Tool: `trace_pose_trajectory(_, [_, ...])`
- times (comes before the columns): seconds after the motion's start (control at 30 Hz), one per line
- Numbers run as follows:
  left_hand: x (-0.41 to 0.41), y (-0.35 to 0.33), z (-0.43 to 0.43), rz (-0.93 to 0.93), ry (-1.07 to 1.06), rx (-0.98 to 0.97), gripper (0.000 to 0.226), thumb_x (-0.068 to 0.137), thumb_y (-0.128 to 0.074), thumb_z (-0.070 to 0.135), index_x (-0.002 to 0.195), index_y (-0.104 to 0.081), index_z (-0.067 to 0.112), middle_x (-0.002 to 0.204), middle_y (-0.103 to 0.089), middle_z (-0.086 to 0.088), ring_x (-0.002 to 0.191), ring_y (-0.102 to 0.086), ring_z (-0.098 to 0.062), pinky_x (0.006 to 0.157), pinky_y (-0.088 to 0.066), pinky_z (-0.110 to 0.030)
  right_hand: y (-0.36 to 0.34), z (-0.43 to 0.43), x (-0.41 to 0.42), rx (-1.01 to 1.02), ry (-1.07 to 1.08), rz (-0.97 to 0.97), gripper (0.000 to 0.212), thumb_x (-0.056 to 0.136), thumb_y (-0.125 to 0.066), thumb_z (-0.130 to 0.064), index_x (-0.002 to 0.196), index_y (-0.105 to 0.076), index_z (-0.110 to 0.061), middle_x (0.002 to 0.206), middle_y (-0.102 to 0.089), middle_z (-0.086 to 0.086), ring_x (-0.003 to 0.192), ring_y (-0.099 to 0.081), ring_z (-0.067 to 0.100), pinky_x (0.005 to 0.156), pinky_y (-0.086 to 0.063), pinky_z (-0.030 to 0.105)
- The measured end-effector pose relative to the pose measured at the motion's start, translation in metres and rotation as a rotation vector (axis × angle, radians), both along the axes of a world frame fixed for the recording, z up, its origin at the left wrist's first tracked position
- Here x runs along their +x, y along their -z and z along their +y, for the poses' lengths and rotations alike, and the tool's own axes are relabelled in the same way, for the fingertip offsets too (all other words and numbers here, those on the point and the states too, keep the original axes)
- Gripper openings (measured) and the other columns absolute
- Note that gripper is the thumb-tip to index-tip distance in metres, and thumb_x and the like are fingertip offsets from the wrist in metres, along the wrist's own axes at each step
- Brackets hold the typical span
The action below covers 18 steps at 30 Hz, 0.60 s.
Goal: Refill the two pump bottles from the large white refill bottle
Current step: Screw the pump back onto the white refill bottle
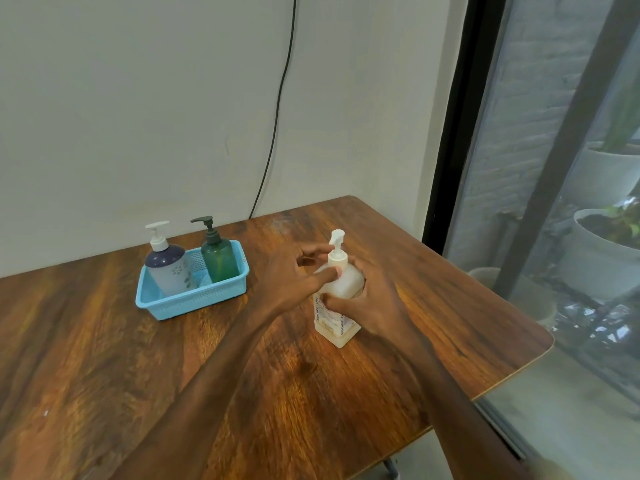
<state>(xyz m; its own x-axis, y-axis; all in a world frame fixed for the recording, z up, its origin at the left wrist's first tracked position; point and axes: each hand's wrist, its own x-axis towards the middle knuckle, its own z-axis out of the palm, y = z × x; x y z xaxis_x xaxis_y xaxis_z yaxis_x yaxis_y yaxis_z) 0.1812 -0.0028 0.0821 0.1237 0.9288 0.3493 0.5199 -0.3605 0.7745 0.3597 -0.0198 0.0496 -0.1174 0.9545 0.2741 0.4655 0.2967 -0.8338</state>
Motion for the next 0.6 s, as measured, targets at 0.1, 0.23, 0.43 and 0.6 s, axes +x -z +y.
trace_pose_trajectory(0.1, [0.010, 0.002, -0.007, 0.047, -0.020, 0.023, 0.051, 0.086, -0.082, 0.021, 0.135, -0.070, 0.024, 0.132, -0.072, 0.003, 0.112, -0.067, -0.008, 0.087, -0.052, -0.017, 0.000, 0.000, -0.002, 0.010, 0.002, -0.007, 0.070, 0.067, -0.088, -0.046, 0.129, -0.061, -0.031, 0.111, -0.071, -0.016, 0.094, -0.071, 0.003, 0.079, -0.063, 0.037])
trace_pose_trajectory(0.23, [0.026, 0.003, -0.014, -0.027, -0.110, 0.011, 0.052, 0.084, -0.083, 0.046, 0.131, -0.068, 0.028, 0.122, -0.069, 0.013, 0.108, -0.065, -0.004, 0.078, -0.044, -0.011, -0.004, -0.002, -0.002, 0.002, 0.014, 0.006, 0.057, 0.071, -0.089, -0.038, 0.120, -0.062, -0.033, 0.110, -0.070, -0.019, 0.096, -0.069, 0.003, 0.079, -0.061, 0.032])
trace_pose_trajectory(0.43, [0.024, 0.002, -0.011, -0.090, -0.159, 0.084, 0.045, 0.073, -0.093, 0.046, 0.110, -0.077, 0.026, 0.090, -0.069, 0.025, 0.084, -0.066, 0.015, 0.069, -0.049, -0.003, -0.001, -0.001, -0.001, -0.006, 0.019, -0.004, 0.062, 0.069, -0.090, -0.039, 0.123, -0.061, -0.033, 0.112, -0.070, -0.013, 0.093, -0.071, 0.005, 0.077, -0.064, 0.038])
trace_pose_trajectory(0.6, [0.008, -0.005, -0.004, -0.004, -0.013, 0.085, 0.040, 0.082, -0.089, 0.028, 0.120, -0.078, 0.026, 0.103, -0.075, 0.019, 0.097, -0.070, 0.002, 0.085, -0.058, -0.019, -0.001, -0.001, 0.000, 0.004, 0.015, -0.003, 0.064, 0.072, -0.089, -0.040, 0.128, -0.060, -0.031, 0.102, -0.064, -0.023, 0.091, -0.069, 0.003, 0.077, -0.062, 0.034])
